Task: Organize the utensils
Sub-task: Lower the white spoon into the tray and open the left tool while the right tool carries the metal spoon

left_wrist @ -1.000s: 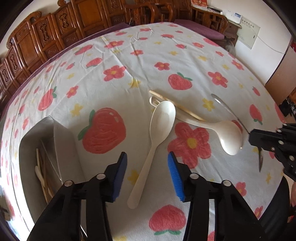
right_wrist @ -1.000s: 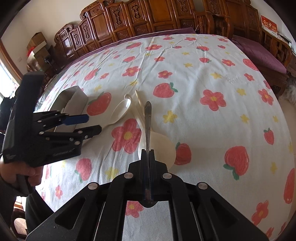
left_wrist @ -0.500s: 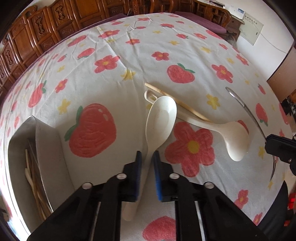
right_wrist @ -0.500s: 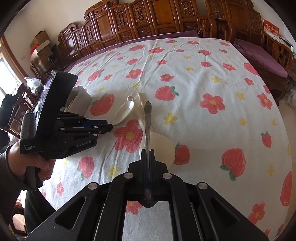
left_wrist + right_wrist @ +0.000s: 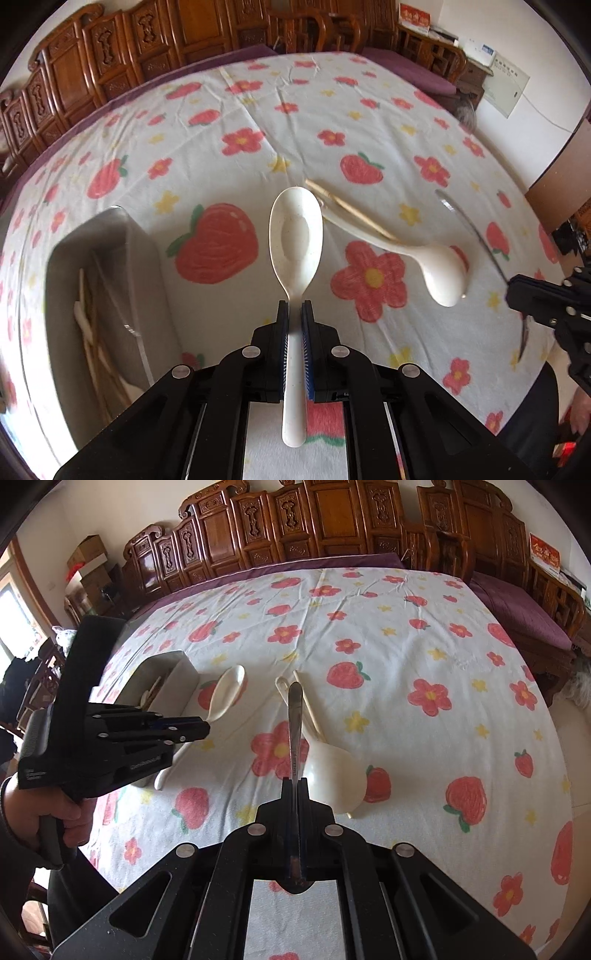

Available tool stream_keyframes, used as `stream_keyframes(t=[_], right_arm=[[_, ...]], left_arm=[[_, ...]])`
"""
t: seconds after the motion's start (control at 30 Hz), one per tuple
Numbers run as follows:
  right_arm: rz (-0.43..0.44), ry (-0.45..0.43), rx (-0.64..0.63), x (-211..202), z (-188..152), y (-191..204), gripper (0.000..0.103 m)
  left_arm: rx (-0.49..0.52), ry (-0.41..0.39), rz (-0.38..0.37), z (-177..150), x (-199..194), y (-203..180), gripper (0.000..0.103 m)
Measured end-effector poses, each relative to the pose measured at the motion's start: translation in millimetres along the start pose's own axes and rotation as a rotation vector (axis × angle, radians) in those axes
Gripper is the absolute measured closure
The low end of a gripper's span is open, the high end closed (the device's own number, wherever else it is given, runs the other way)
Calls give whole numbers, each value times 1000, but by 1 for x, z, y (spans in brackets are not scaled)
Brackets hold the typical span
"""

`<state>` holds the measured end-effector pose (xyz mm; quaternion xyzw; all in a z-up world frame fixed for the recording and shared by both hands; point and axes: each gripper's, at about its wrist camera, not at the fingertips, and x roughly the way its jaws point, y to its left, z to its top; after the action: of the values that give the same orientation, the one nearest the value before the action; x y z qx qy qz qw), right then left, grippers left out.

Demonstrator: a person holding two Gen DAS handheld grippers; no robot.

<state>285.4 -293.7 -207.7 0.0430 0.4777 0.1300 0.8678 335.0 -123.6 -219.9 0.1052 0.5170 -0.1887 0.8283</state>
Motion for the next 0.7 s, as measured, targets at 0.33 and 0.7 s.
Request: stream_keyframes(t=[0.33,0.7], right_arm=[[12,-44,-65,-12,16,41,99],[64,-55,-131,-1,33,96,99]], left_arm=[[-26,-126,24,-12,-68,26,97],[-136,-177,68,-33,-90,98,97]])
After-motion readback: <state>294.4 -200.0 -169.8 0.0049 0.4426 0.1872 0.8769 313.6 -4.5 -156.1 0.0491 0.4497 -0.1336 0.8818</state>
